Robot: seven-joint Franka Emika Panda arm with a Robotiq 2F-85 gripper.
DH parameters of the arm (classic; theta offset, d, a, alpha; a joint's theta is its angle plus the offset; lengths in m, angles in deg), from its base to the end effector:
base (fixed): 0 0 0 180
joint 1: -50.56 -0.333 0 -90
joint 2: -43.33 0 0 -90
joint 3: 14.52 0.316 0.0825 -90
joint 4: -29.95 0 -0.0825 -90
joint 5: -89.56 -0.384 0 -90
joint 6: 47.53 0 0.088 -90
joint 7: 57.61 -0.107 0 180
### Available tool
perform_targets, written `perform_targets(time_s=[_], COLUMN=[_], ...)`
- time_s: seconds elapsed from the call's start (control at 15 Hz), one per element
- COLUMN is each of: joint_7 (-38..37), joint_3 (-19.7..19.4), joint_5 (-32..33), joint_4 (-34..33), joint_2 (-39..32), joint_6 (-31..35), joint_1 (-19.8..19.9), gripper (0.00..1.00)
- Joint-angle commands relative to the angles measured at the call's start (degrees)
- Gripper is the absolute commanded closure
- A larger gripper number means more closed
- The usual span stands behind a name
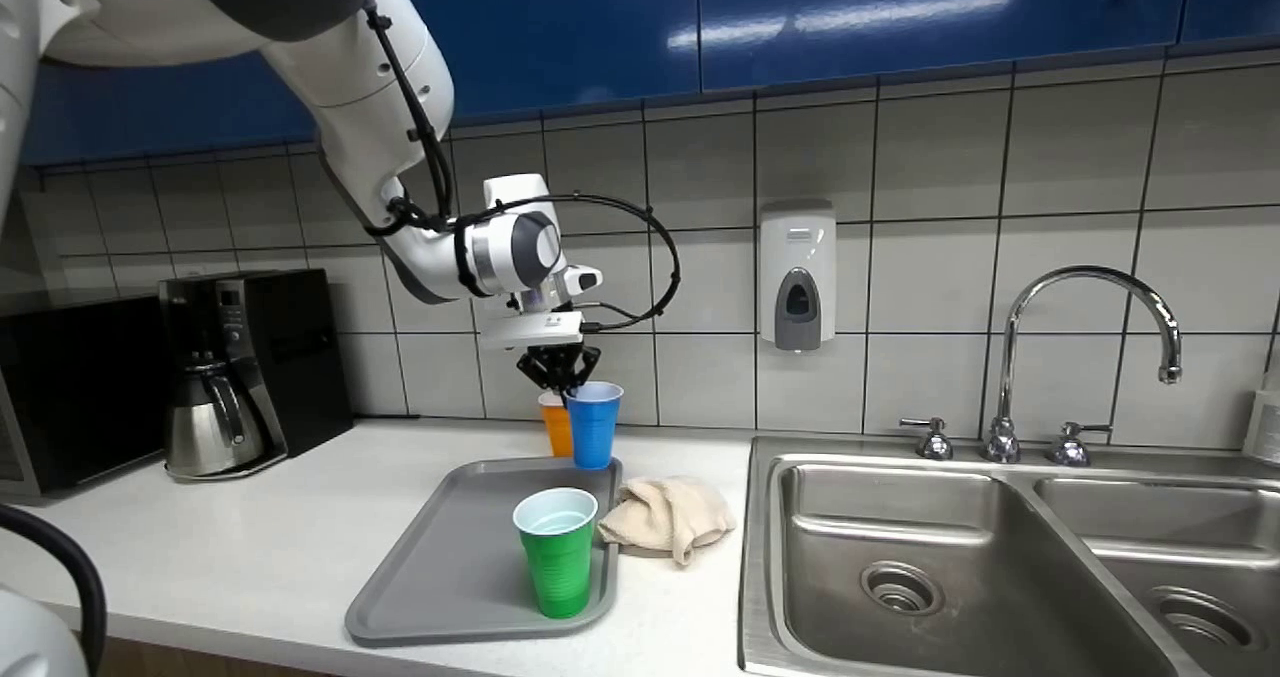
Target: Put the cups on the tray
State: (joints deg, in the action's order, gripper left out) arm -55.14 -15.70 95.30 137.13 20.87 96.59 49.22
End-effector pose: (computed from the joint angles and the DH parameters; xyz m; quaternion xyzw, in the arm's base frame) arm 0.6572 0.0037 0.3305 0.9895 0.0605 0.1250 0.0406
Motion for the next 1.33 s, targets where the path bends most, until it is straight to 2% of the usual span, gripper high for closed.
perform_targets(time_s=[0.0,0.33,0.73,1.27], joint_7=[0.3,0.3,-0.1,0.0], joint_3=[0.4,0.1,-1.0,-0.8], joint_5=[0.7,1.2,5.3,5.1], joint_4=[4.4,6.4,8.9,10.4], joint_2=[2.2,1.7,1.5,1.8], joint_6=[3.7,7.1,11.8,11.1], joint_1=[-0.3,-0.8,-1.4,-1.3], gripper=[0.99,0.99,0.99,0.99])
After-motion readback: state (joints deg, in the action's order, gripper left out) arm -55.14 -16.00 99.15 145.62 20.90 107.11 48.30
